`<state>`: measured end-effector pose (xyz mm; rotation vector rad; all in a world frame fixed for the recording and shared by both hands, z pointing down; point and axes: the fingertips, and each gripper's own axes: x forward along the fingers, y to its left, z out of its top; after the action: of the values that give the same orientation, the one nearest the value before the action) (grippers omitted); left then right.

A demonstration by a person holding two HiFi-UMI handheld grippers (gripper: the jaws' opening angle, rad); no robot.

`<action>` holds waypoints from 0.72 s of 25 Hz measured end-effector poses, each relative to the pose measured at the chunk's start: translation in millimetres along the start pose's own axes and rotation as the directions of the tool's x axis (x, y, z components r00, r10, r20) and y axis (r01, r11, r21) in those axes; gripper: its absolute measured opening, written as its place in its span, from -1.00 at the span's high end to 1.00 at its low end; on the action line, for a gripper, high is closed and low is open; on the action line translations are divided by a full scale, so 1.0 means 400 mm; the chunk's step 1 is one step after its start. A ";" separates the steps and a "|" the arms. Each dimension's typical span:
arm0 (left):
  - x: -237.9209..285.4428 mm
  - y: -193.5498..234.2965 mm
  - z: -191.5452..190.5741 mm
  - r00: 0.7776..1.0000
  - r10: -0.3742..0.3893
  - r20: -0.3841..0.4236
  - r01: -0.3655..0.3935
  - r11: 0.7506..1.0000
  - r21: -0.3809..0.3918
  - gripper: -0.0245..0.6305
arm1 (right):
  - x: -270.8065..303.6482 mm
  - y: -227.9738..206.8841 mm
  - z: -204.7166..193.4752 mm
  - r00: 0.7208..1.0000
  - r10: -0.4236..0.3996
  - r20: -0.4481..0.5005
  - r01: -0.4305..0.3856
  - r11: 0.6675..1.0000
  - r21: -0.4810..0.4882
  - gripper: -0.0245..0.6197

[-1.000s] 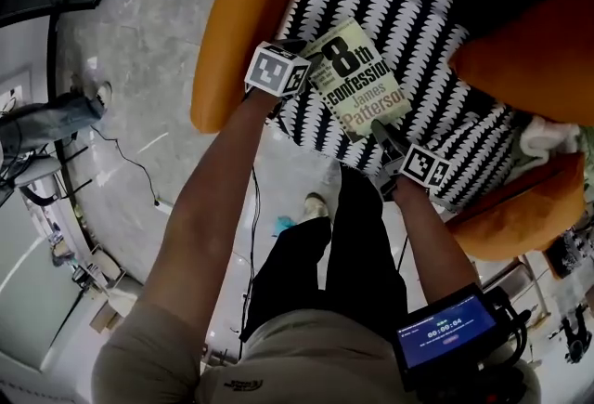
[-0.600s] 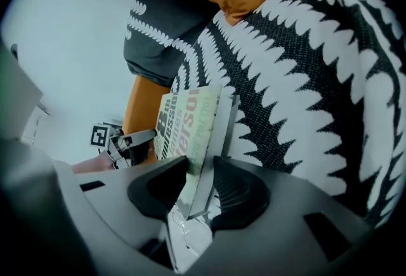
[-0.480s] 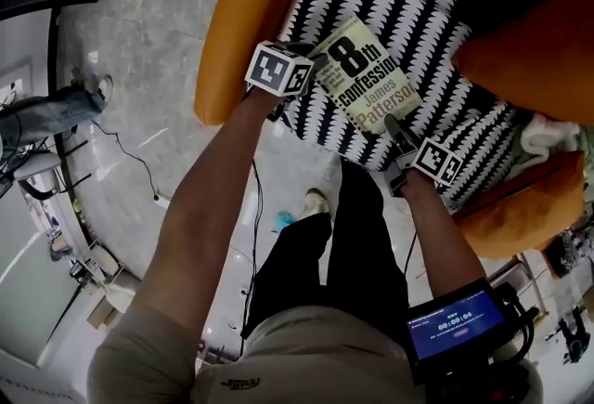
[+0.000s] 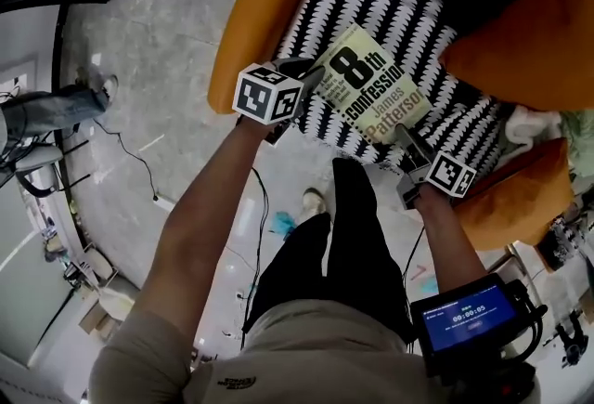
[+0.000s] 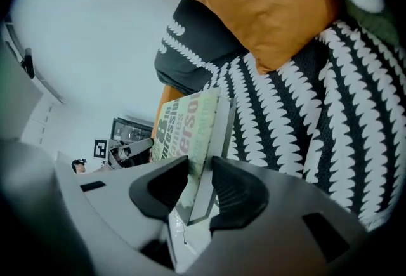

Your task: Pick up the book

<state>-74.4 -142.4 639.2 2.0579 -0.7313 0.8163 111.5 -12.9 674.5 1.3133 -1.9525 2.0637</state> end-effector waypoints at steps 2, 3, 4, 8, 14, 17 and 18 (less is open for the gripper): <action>-0.065 -0.034 0.022 0.999 -0.006 0.032 0.006 1.000 -0.006 0.63 | -0.042 0.061 0.007 1.000 0.010 -0.006 -0.010 0.999 -0.039 0.54; -0.104 -0.056 0.030 0.999 -0.009 0.050 0.009 1.000 -0.010 0.63 | -0.069 0.097 0.007 1.000 0.015 -0.006 -0.016 0.998 -0.058 0.54; -0.144 -0.078 0.036 0.998 -0.010 0.069 0.011 1.000 -0.017 0.64 | -0.098 0.133 0.007 1.000 0.021 -0.003 -0.021 0.997 -0.077 0.54; -0.257 -0.139 0.042 0.990 -0.008 0.141 0.015 0.999 -0.049 0.65 | -0.175 0.234 0.019 0.999 0.040 0.014 -0.037 0.986 -0.162 0.55; -0.464 -0.255 0.003 0.974 -0.016 0.225 0.036 0.996 -0.087 0.68 | -0.312 0.404 -0.017 0.995 0.097 0.030 -0.086 0.964 -0.250 0.57; -0.582 -0.336 -0.020 0.961 -0.012 0.275 0.038 0.995 -0.089 0.70 | -0.399 0.489 -0.057 0.993 0.113 0.036 -0.098 0.951 -0.293 0.58; -0.603 -0.349 -0.022 0.958 -0.008 0.287 0.035 0.995 -0.092 0.70 | -0.411 0.503 -0.062 0.992 0.117 0.037 -0.101 0.948 -0.301 0.59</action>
<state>-127.5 -10.5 399.5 2.1160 -0.8859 0.4634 97.3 47.9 421.0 1.2340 -2.2967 1.6956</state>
